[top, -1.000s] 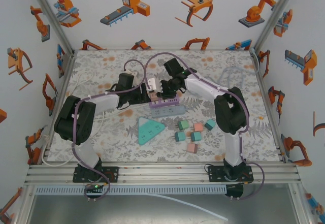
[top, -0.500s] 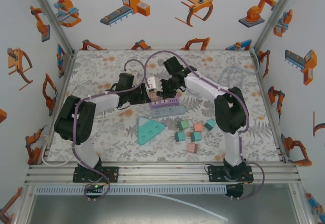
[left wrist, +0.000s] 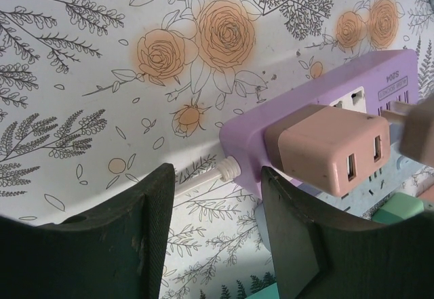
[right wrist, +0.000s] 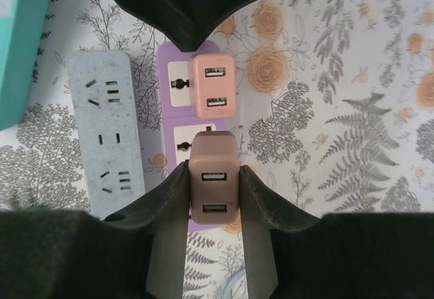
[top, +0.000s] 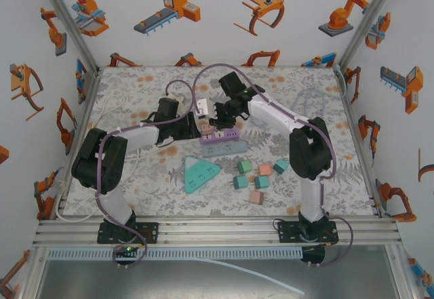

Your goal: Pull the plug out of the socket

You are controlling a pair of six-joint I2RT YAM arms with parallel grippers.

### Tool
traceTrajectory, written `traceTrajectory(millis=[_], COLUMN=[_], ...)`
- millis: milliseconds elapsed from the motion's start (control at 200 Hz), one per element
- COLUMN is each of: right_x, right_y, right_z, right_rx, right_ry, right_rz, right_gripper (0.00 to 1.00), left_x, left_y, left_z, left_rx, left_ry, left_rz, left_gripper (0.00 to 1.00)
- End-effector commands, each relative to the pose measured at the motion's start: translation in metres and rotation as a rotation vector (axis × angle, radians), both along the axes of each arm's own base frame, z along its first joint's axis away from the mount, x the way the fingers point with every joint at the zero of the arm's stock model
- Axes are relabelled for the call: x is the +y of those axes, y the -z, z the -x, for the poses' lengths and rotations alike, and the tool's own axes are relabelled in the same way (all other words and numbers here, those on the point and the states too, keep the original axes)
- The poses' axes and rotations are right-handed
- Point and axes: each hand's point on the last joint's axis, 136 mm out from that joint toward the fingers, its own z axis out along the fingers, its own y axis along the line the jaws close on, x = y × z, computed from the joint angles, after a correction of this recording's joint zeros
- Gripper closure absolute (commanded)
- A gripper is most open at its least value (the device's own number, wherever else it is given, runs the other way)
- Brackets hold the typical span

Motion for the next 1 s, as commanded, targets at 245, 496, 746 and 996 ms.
traceTrajectory(millis=[245, 496, 746, 996], right_x=[-0.025, -0.062, -0.119, -0.170], right_y=[-0.088, -0.091, -0.059, 0.000], right_z=[0.020, 0.027, 0.024, 0.031], right_rx=[0.158, 0.442, 0.724, 0.834], right_ry=[0.413, 0.830, 1.122, 1.317], right_rz=[-0.219, -0.354, -0.496, -0.481], right_gripper=[0.91, 0.91, 0.92, 0.91], left_x=[0.001, 0.001, -0.011, -0.038], left_y=[-0.041, -0.114, -0.193, -0.220], left_z=[0.001, 0.021, 0.094, 0.192], left_rx=[-0.035, -0.179, -0.358, -0.486], left_ry=[0.026, 0.067, 0.324, 0.695], left_rz=[-0.002, 0.097, 0.234, 0.233], left_gripper=[0.46, 0.45, 0.44, 0.44])
